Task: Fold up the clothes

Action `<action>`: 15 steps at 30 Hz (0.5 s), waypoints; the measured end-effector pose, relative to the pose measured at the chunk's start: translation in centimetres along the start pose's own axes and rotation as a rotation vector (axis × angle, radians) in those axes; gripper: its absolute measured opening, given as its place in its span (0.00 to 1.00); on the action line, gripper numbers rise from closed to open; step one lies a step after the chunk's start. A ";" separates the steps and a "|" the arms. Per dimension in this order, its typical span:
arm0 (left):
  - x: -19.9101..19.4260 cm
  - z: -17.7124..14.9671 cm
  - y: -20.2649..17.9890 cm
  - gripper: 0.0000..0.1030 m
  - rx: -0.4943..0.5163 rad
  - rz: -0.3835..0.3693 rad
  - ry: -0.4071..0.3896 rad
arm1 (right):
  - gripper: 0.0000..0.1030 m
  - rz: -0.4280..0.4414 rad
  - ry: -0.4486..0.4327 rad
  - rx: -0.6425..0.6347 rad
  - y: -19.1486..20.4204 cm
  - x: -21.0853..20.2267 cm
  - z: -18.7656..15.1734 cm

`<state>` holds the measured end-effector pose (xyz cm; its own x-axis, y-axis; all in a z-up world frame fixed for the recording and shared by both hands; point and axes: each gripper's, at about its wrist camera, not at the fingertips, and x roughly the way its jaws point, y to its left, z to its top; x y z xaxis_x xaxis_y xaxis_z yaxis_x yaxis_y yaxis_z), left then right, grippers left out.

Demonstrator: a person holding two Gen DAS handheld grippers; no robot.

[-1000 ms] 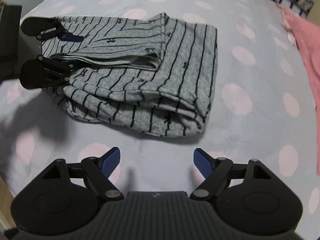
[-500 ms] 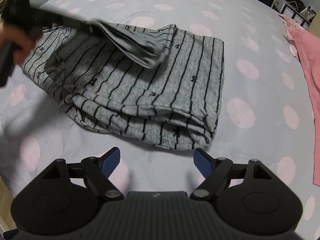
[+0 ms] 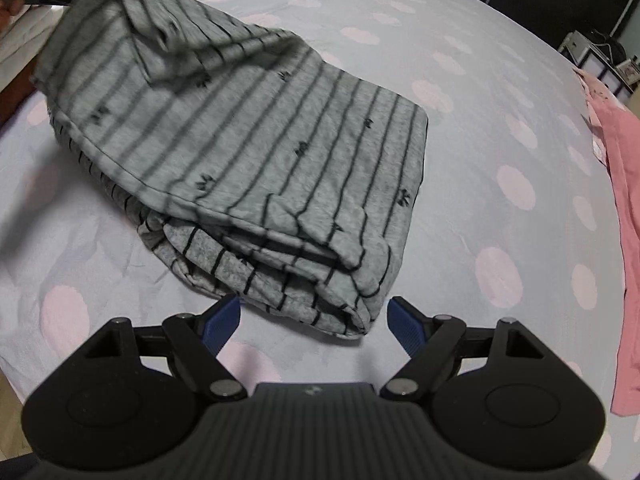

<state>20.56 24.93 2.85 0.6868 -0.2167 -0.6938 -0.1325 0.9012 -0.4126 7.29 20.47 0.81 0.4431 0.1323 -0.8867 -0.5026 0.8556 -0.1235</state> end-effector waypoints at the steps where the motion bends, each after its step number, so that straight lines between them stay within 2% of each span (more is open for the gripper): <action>1: -0.2 0.3 0.8 0.05 -0.010 0.013 -0.011 | 0.80 0.000 0.004 -0.005 0.2 0.2 0.1; 3: -0.2 0.7 2.2 0.05 -0.027 0.040 -0.012 | 0.80 0.000 0.008 -0.016 0.5 0.3 0.4; 7: 1.0 -0.1 5.3 0.06 -0.076 0.098 0.036 | 0.80 -0.010 -0.006 -0.031 1.0 0.3 1.0; 10: 2.8 -1.0 6.5 0.07 -0.054 0.158 0.092 | 0.80 -0.007 -0.002 -0.031 1.0 0.4 1.5; 12: 3.1 -1.5 6.6 0.11 0.001 0.203 0.128 | 0.80 -0.004 -0.001 -0.032 1.1 0.4 1.9; 15: 2.5 -1.6 6.8 0.25 0.058 0.255 0.147 | 0.80 0.003 -0.007 -0.038 1.4 0.3 2.3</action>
<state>20.26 29.91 -2.60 0.5251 -0.0283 -0.8506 -0.2436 0.9526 -0.1821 8.42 22.86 1.36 0.4467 0.1383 -0.8839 -0.5318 0.8356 -0.1379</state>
